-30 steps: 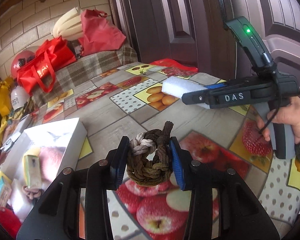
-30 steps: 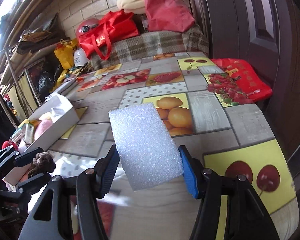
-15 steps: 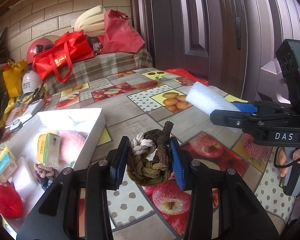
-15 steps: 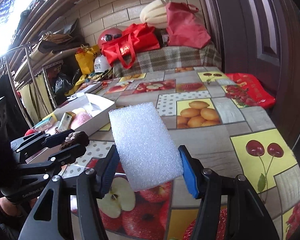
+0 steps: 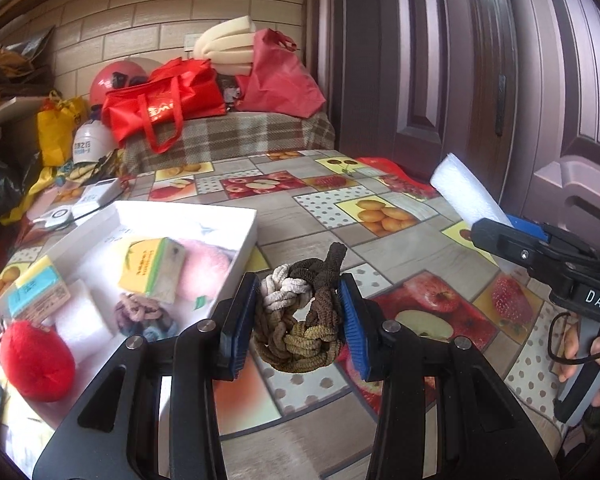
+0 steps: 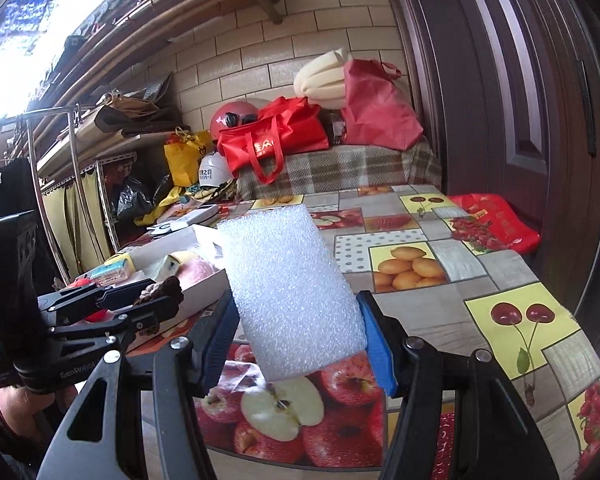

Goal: Organize soft objects
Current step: 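Carry the white foam block and braided rope knot over the white tray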

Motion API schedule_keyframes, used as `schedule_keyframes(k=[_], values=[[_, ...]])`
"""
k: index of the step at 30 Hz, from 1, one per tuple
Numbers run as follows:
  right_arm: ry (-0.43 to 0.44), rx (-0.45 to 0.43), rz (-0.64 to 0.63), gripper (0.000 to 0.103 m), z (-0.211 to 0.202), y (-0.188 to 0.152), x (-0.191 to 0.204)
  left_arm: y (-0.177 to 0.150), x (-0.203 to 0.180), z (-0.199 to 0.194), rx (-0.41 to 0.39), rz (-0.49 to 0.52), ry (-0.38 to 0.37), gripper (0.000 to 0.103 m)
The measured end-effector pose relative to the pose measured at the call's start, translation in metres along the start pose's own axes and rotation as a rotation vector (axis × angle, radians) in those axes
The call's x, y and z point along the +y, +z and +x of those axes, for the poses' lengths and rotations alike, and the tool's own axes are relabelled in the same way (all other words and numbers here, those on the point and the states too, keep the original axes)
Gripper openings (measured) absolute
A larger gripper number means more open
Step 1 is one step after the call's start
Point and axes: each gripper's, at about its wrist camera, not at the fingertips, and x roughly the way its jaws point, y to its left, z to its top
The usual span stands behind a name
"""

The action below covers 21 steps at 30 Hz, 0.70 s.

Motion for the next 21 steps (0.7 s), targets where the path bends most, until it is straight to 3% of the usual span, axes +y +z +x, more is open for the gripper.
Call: schedule_keyframes(k=[8, 21], values=[[0.010, -0.018, -0.011, 0.060, 0.000, -0.002, 0.014, -0.009, 0.024, -0.038, -0.083, -0.005, 0.060, 0.040], [0.066, -0.046, -0.061, 0.060, 0.013, -0.001, 0.059, -0.017, 0.068, -0.060, -0.113, -0.034, 0.140, 0.040]])
